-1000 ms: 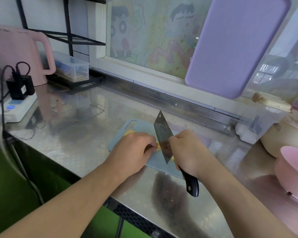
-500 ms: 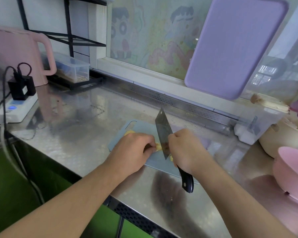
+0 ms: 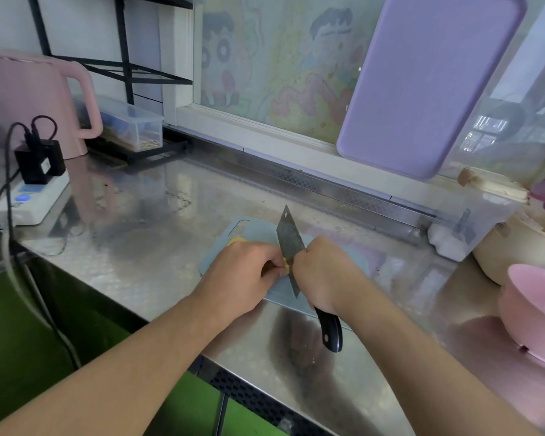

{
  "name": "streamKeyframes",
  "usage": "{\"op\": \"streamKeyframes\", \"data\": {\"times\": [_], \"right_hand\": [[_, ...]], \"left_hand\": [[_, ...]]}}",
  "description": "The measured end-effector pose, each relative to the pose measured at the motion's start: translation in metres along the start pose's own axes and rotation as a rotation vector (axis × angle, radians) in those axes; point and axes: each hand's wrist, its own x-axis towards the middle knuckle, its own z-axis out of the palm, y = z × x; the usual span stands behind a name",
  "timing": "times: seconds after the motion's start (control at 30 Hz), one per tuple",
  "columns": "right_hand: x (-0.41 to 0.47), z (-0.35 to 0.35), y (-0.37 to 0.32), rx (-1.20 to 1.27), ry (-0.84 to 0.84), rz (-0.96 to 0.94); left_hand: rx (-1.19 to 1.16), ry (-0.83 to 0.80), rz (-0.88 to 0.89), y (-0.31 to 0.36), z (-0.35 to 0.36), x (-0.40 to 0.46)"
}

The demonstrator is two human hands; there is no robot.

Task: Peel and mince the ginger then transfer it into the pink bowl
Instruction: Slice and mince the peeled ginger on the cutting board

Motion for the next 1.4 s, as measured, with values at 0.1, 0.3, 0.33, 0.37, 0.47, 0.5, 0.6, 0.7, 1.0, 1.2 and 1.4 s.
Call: {"op": "streamKeyframes", "data": {"times": [0.1, 0.3, 0.33, 0.37, 0.47, 0.5, 0.6, 0.7, 1.0, 1.2, 1.4], "right_hand": [[0.006, 0.003, 0.003, -0.065, -0.045, -0.045], [-0.001, -0.007, 0.011, 0.144, 0.105, -0.032], [0.000, -0.009, 0.012, 0.159, 0.109, -0.015], [-0.001, -0.010, 0.012, 0.160, 0.099, -0.012], [-0.002, -0.008, 0.011, 0.109, 0.097, -0.043], [-0.002, -0.007, 0.012, 0.097, 0.093, -0.054], [0.000, -0.005, 0.015, 0.057, 0.076, -0.061], [-0.002, -0.007, 0.011, 0.026, 0.027, -0.080], [0.008, 0.011, 0.000, -0.009, -0.003, -0.056], [0.001, -0.004, 0.013, 0.193, 0.142, -0.018], [0.000, -0.008, 0.012, 0.094, 0.082, -0.071]], "left_hand": [[0.005, -0.001, 0.002, 0.002, -0.002, -0.001], [0.048, 0.008, 0.023, 0.003, -0.001, -0.003], [0.048, 0.017, 0.030, 0.003, -0.001, -0.003], [0.050, 0.021, 0.032, 0.003, -0.001, -0.003], [0.039, 0.026, 0.029, 0.003, -0.001, -0.003], [0.033, 0.025, 0.028, 0.004, -0.002, -0.003], [0.024, 0.024, 0.027, 0.003, -0.001, -0.002], [0.024, 0.027, 0.026, 0.003, -0.001, -0.002], [-0.007, 0.015, -0.002, 0.004, -0.004, -0.002], [-0.036, 0.038, -0.025, 0.000, -0.002, -0.001], [-0.034, 0.042, -0.024, 0.000, -0.002, -0.002]]}}
